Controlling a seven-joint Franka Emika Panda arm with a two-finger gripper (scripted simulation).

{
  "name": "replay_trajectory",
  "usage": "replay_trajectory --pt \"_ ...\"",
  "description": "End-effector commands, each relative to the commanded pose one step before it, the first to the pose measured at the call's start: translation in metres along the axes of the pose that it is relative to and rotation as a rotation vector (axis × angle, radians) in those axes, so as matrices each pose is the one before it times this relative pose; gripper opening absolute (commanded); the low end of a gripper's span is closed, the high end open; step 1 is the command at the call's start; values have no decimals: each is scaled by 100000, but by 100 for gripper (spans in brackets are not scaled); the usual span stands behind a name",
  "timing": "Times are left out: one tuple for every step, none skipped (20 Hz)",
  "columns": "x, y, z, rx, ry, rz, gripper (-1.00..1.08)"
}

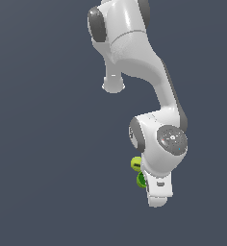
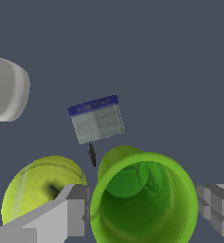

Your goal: Pick up a designated object from a clutter of objects.

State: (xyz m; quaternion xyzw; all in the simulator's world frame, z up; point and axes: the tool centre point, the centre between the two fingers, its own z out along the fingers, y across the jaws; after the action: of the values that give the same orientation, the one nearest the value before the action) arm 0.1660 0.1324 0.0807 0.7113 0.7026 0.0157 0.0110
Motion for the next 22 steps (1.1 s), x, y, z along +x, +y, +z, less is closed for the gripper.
replay_trajectory --pt "133 -403 -964 -161 -16 -13 -100" --pt "55 -244 -423 43 -23 2 -100" --pt "60 -267 -455 61 -32 2 -100" --pt "66 -293 -516 43 -23 2 -100" --pt "72 -315 -530 86 -45 3 -100" --pt "77 -344 -612 43 -23 1 -100" --pt "84 -367 -629 87 -45 3 -100" --pt "91 -394 -681 87 -45 3 -100" --pt "97 -423 -743 75 -38 2 -100" --pt "104 -450 -788 87 -44 3 -100" --pt "109 -468 -818 98 -48 3 -100" --pt "111 -474 -830 99 -47 3 -100" --pt "113 -479 -841 99 -45 3 -100" --pt "115 -483 -852 100 -44 3 -100" --pt "116 -488 -863 101 -42 3 -100" --pt "118 -495 -881 91 -35 2 -100" --pt "121 -496 -878 112 -41 3 -100" --pt "122 -504 -905 93 -30 2 -100" --pt "125 -507 -910 105 -31 2 -100" --pt "128 -513 -923 106 -28 2 -100" --pt "131 -516 -931 117 -26 1 -100" --pt "133 -525 -953 107 -20 1 -100"
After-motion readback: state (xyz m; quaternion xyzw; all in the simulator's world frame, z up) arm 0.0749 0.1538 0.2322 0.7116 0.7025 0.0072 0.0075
